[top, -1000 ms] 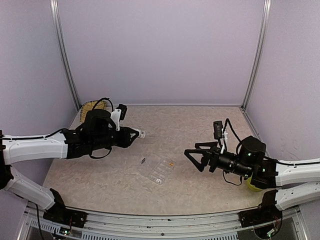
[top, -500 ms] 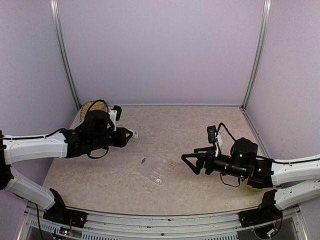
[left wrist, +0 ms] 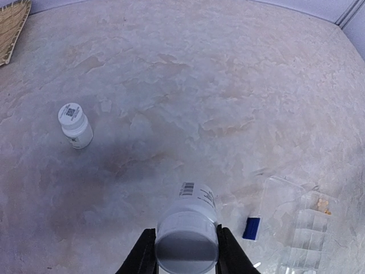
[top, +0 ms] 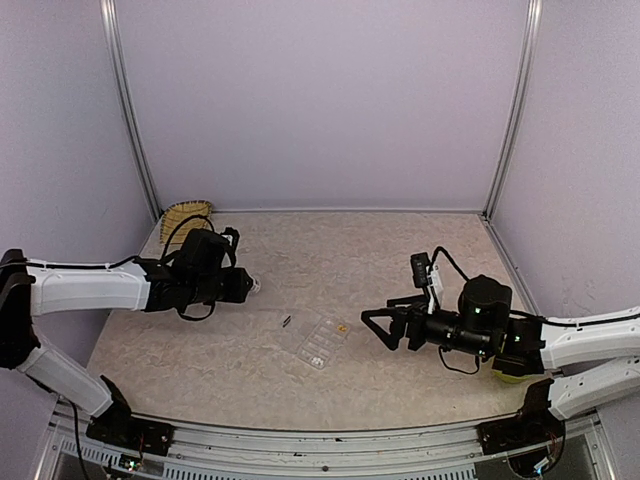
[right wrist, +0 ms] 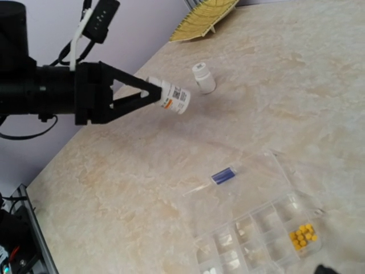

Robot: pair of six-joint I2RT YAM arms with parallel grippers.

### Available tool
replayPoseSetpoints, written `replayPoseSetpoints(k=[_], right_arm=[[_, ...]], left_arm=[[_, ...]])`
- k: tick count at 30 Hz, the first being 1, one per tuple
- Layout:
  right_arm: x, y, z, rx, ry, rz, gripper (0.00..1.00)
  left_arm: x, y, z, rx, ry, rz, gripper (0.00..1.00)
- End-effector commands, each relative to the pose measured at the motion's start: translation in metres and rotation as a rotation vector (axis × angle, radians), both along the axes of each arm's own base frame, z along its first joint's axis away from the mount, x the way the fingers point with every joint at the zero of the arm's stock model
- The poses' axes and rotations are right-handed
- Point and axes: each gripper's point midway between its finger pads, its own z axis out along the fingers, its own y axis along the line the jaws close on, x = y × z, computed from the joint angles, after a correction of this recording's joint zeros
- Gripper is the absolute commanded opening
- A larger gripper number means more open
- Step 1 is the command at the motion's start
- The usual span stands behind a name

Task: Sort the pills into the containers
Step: Place the pill bottle at the center of the board.

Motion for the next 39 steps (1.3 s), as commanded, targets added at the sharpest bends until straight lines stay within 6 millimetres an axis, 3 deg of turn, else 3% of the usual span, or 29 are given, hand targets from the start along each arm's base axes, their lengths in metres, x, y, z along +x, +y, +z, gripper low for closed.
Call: replayPoseSetpoints(k=[1,11,28,39], right_arm=[[0.007,0.000,0.006,0.000,-0.002,-0.022,0.99],[0.009,0.001,0.001,-0.012,0.007,-0.019,0.99],[0.008,0.000,-0.008,-0.011,0.033,-0.016,0.99],[0.008,0.001,-0.014,-0.016,0.045,-0.012,0.99]], left_arm=[[0.007,0.008,-0.007,0.025,0.023,0.041,0.16],[0.016,0.025,-0.023,0.069,0.052,0.083,0.16],[0.027,0.075,-0.054,0.153,0.084,0.250,0.16],[0.030,0.094,-0.061,0.174,0.096,0.311,0.17]])
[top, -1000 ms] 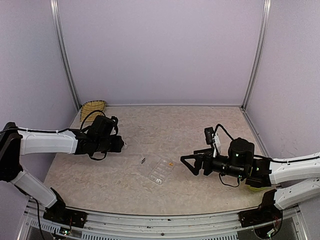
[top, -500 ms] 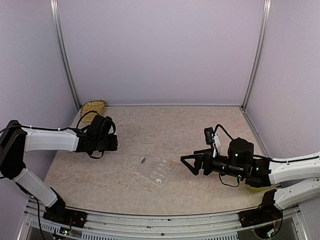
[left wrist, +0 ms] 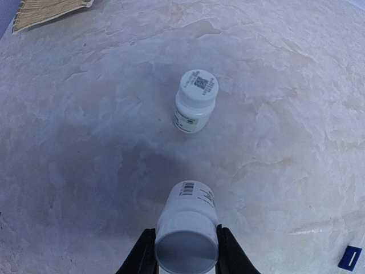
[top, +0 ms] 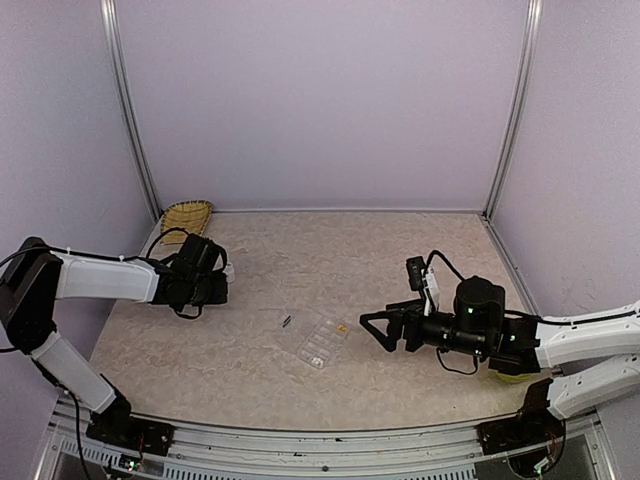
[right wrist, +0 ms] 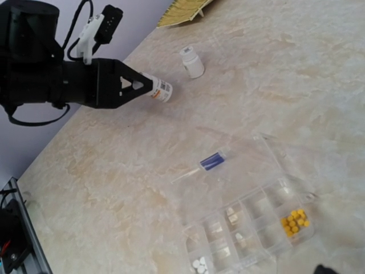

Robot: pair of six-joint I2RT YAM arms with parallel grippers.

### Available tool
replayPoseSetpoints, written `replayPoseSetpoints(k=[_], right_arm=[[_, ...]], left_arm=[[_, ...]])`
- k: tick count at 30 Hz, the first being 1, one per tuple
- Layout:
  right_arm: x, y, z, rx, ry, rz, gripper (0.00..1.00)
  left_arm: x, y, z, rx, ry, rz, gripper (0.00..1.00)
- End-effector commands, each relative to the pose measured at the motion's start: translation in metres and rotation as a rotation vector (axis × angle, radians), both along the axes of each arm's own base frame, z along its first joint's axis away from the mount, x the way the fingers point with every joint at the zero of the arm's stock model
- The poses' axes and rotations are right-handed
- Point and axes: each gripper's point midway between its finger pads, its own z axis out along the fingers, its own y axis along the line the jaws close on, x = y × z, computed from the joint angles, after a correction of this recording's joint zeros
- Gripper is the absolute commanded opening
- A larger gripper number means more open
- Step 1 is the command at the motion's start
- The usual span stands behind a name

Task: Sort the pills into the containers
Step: Place the pill bottle at the center of the board.

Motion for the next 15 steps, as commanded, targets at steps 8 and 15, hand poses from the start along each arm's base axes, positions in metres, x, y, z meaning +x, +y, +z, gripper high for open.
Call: replayPoseSetpoints(k=[8,15], right_arm=[[0.0035,0.0022,-0.0015,0.012,0.009,-0.003,0.99],[0.0036,0.0024,-0.0026,0.010,0.012,-0.002,0.99]], left_arm=[[0.0014,0.0180,-0.0129,0.036,0.019,0.064,0.20],[0.0018,0.0210,-0.0154,0.044,0.025,0.074,0.21]])
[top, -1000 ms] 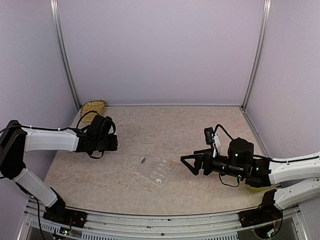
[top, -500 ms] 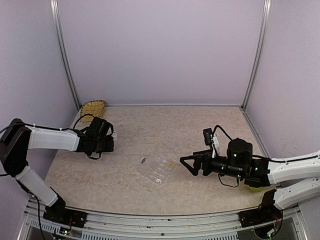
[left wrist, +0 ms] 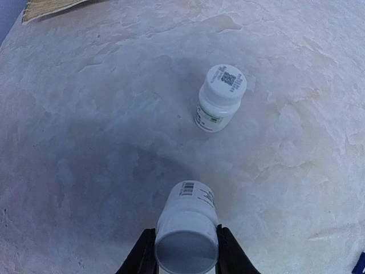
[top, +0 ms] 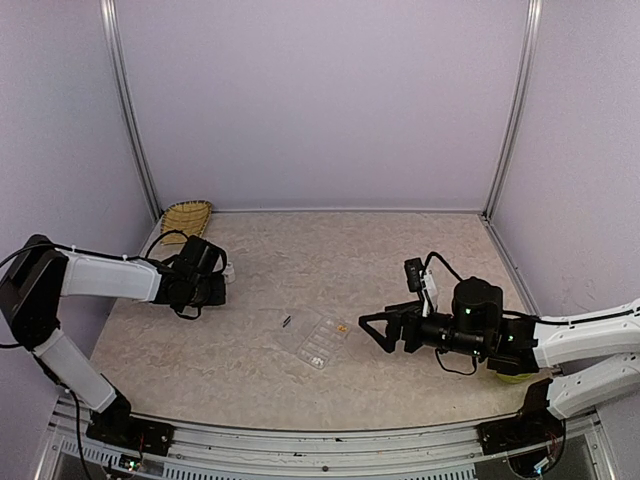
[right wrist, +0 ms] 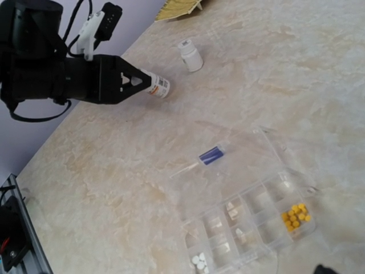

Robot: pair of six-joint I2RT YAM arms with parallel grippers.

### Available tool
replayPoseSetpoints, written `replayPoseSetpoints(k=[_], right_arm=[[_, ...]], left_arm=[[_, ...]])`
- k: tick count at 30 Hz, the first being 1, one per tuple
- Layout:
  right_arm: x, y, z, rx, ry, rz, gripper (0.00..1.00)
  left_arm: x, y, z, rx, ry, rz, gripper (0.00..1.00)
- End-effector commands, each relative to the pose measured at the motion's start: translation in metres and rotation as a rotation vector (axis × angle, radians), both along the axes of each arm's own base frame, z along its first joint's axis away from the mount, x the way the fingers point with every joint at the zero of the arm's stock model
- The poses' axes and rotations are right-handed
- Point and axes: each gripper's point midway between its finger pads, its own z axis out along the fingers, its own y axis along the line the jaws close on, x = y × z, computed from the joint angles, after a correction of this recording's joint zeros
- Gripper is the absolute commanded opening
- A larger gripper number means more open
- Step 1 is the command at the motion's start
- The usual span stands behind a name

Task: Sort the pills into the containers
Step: Place the pill bottle at the center of the board.

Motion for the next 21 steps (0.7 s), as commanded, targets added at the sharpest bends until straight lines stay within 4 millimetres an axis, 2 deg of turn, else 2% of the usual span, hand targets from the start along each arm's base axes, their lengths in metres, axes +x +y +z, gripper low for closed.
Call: replayPoseSetpoints(k=[1,7,21], right_arm=[[0.0038,0.0003,0.0029,0.017,-0.004,-0.008,0.99],[0.0035,0.0007,0.0010,0.014,0.000,-0.005,0.99],[0.0040,0.0009,-0.0011,0.011,0.004,-0.005,0.99]], left_arm=[[-0.0002,0.0096,-0.0065,0.017,0.010,0.036,0.21],[-0.0009,0.0084,-0.0111,0.007,0.026,0.029,0.22],[-0.0005,0.0073,-0.0140,0.000,0.036,0.024,0.33]])
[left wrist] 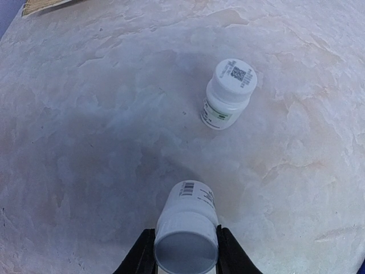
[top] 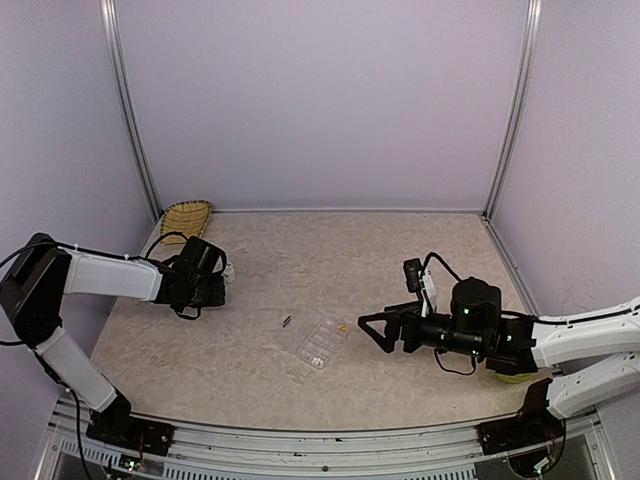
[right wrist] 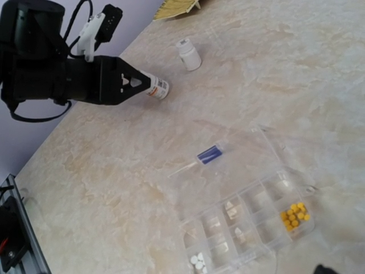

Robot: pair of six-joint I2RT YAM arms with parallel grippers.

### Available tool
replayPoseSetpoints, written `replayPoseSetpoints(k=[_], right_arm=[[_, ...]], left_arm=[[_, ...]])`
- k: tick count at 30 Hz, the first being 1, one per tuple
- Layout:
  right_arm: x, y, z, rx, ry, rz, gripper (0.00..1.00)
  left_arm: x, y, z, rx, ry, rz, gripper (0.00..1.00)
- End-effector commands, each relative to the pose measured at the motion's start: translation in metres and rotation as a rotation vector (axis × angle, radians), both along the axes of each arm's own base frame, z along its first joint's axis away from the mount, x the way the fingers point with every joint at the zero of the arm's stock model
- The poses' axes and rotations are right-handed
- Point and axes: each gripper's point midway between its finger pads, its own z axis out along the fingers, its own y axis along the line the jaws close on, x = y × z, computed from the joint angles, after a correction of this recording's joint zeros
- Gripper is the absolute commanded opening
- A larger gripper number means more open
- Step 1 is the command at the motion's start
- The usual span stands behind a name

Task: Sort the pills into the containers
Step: Place the pill bottle at the center of the board.

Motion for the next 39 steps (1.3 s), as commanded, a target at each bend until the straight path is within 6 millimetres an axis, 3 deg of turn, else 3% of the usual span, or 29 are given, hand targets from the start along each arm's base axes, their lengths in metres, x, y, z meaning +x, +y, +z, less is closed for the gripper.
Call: replayPoseSetpoints(k=[1,15,32,39], right_arm=[[0.003,0.000,0.000,0.010,0.000,-0.002,0.99],[0.003,0.001,-0.001,0.008,0.004,0.001,0.99],[0.008,0.006,-0.009,-0.017,0.017,0.011,1.00],[0.009,0.012,-0.013,-0.025,0.028,0.029,1.00]], left_arm=[[-0.001,0.004,-0.009,-0.003,0.022,0.013,0.34],[0.000,0.002,-0.009,-0.017,0.022,0.007,0.51],[-0.001,-0.004,0.027,-0.089,-0.058,-0.001,0.98],[-0.006,-0.013,0.043,-0.117,-0.090,-0.029,0.99]])
